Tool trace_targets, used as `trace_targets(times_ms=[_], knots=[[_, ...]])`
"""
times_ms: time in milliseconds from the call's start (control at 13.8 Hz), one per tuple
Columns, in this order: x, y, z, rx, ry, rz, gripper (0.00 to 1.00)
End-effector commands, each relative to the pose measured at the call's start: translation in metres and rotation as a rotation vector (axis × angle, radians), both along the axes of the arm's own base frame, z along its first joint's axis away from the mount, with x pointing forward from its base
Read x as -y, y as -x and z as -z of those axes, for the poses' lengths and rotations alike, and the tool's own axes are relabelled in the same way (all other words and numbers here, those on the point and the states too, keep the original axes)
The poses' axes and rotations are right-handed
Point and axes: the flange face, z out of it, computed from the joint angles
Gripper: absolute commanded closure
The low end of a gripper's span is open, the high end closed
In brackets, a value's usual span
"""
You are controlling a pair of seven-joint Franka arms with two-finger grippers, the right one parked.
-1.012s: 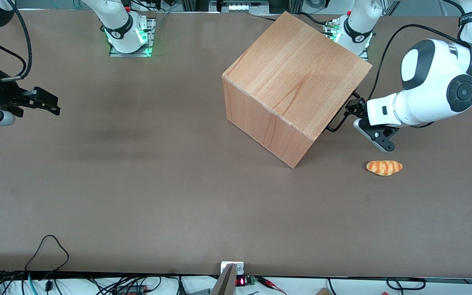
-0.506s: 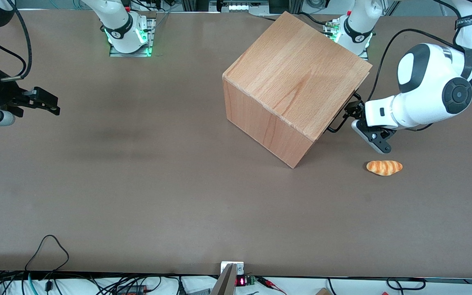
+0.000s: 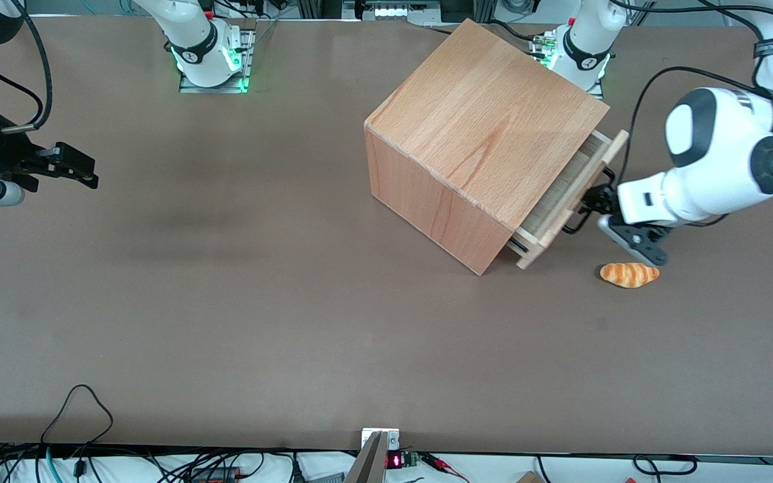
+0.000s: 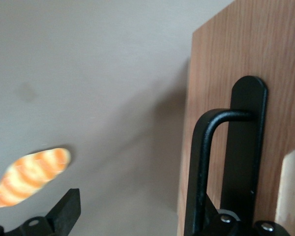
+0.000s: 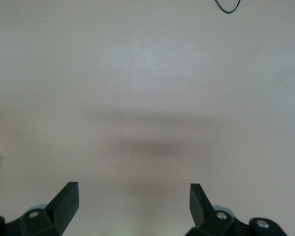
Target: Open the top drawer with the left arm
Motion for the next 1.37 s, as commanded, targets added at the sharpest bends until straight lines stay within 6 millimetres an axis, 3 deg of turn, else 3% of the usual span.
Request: trace_targets(times_ms=[0,289,434,795,1012,1301], knots=[[-0.065,-0.011,0.01,0.072,-0.022,-0.096,0.0],[-0.137,-0.019,0.019,0.15,-0.09,-0.186,0.0],[-0.15,-0.023,0.015,0.201,-0.103,-0.167,0.0],[-0.15,-0.035,-0.02,0.223,-0.092,-0.165,0.0],[-0.14,-0.041,-0.053,0.18,-0.064,-0.146,0.0],[-0.129,-0.033,-0.099,0.077,-0.037,-0.257,0.0]])
